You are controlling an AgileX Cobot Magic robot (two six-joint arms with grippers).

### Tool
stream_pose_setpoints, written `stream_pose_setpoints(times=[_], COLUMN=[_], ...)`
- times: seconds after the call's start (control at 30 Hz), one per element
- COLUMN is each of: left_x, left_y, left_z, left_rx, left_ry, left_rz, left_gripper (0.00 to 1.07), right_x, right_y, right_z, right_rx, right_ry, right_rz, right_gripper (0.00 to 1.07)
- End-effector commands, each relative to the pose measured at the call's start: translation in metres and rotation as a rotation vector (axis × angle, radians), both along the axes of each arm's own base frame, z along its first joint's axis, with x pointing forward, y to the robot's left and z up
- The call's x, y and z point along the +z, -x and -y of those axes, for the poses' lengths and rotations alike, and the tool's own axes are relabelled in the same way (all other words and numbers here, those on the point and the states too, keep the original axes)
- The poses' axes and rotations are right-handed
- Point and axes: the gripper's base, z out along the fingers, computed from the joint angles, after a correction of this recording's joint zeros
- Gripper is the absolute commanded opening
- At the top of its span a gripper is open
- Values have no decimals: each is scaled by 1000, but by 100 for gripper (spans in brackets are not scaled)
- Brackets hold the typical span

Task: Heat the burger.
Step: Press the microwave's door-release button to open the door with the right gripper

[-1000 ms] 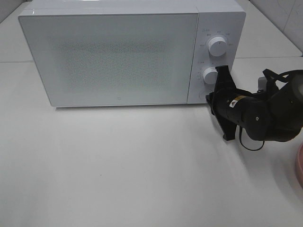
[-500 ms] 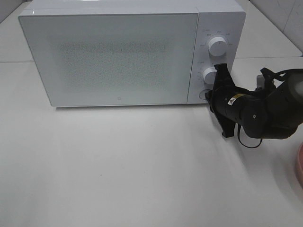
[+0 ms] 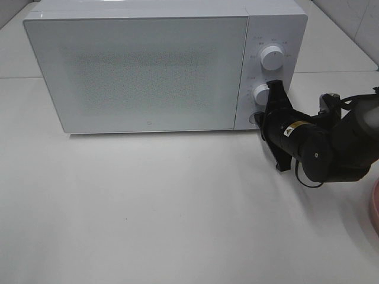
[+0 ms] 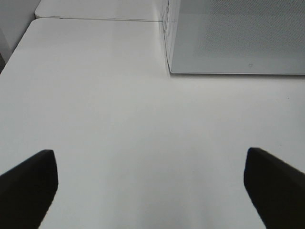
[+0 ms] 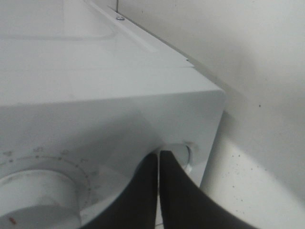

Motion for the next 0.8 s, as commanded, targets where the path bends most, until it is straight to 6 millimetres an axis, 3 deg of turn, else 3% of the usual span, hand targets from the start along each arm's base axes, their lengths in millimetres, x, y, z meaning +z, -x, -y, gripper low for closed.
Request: stream_pose_setpoints(times=[0.03, 0.43, 0.8], left_x=[1, 1, 1], left_y=[1, 1, 1], left_z=[0, 0, 0], left_rx=[5, 5, 5], left_ry=[5, 5, 5], left_rz=[25, 25, 25], left_gripper=[98, 98, 98], right_x=[54, 78, 79], right_y=[-27, -58, -58], right_z=[9, 23, 22], right_rx=[-128, -185, -181], right_ry=[-80, -46, -46], right_rz=[414, 594, 591], right_gripper=[0, 0, 0])
